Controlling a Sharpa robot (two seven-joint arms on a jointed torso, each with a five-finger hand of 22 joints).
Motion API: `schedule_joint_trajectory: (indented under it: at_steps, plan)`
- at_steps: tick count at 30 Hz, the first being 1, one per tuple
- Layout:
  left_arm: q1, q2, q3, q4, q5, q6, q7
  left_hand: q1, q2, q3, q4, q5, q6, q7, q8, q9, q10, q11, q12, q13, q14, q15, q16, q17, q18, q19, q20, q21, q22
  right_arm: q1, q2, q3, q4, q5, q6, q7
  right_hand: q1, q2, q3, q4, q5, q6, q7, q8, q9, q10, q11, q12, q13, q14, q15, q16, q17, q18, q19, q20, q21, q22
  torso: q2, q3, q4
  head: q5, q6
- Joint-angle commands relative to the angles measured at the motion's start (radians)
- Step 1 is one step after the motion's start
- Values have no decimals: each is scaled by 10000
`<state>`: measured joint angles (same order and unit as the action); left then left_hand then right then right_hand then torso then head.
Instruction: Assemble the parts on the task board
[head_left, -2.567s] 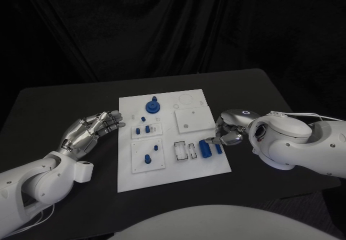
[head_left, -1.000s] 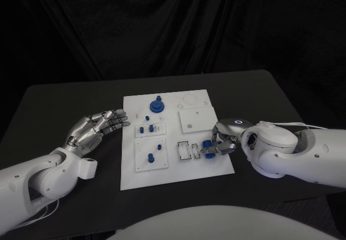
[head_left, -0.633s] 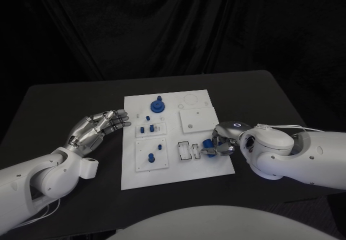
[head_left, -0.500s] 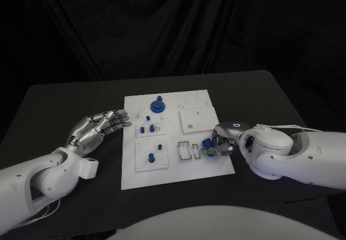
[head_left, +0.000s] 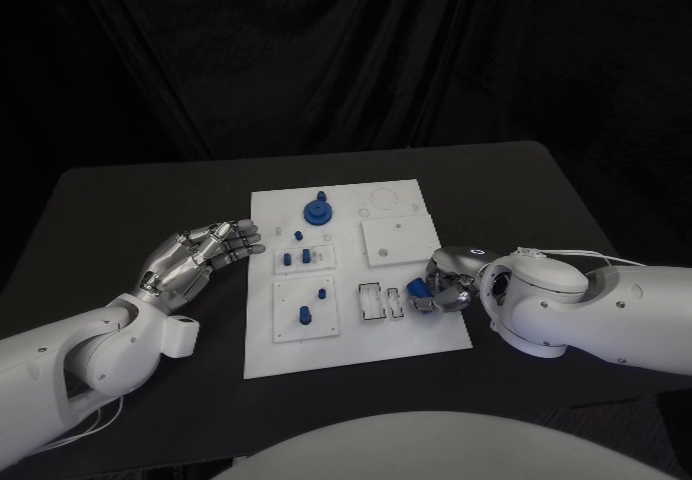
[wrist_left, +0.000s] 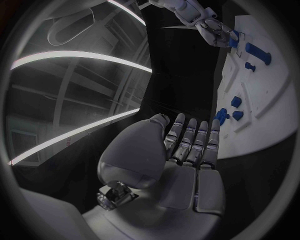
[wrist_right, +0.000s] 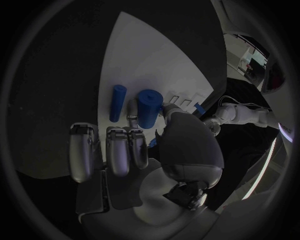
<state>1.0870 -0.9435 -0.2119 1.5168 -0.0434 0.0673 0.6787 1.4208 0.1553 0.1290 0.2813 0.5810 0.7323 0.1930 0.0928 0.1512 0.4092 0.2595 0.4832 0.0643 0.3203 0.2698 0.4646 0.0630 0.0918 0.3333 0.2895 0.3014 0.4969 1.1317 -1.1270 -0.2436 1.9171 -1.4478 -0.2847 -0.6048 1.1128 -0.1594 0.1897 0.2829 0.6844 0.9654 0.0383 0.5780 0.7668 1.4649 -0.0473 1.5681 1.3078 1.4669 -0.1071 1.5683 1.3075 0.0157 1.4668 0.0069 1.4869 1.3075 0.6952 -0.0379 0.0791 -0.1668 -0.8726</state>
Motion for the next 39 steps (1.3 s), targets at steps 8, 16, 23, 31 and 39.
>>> schedule_joint_trajectory:
  at_steps: [8,16,23,31,39]
  plan:
    - [-112,-29,6,26,-3,218,291,131,-28,81,11,63,5,57,37,-12,10,100,72,4,79,-7,49,8,-21,74,-10,50,15,-76,-179,-48,352,2162,-2146,1114,538,224,1047,-707,1291,-459,-390,413,561,1059,-173,27,2630,997,-127,-56,2428,75,633,-127,23,2328,2,0,3,124,0]
    - [-175,-67,7,60,-3,205,277,155,-27,105,1,78,3,57,38,-14,9,105,75,3,80,-4,58,7,-28,80,-11,53,16,-63,-265,-26,826,3027,-2887,1437,235,208,1069,-538,1253,-437,-398,500,702,1059,-188,27,2630,989,-137,-72,2387,77,630,-142,15,2324,4,0,0,131,0]
    - [-187,-53,7,64,-3,205,268,155,-27,105,1,78,3,57,38,-14,9,105,75,3,80,-4,58,7,-28,80,-11,53,16,-61,-70,-23,849,3266,-2732,1386,-11,256,1070,-363,822,-475,-393,496,784,1059,-187,27,2630,981,-138,-89,2342,87,614,-147,-19,2310,-5,-1,-3,125,0]
    - [-192,-51,8,60,-3,206,254,186,-31,132,-12,99,4,59,42,-17,10,108,81,3,94,-1,82,8,-34,89,-14,56,18,-63,194,-26,714,3338,-2039,1086,-252,352,980,-93,-551,-581,-320,326,822,1059,-132,27,2630,967,-93,-117,2271,107,576,-110,-97,2281,4,-14,10,155,0]
    - [-201,-23,8,41,-3,238,245,195,-31,141,-15,106,3,59,43,-17,10,109,83,3,100,0,92,9,-36,91,-15,57,19,-66,379,-28,611,3347,-1656,921,-473,456,726,31,-1934,-565,-257,186,812,1059,-79,27,2630,967,-45,-118,2268,114,566,-66,-123,2272,6,-32,18,156,0]
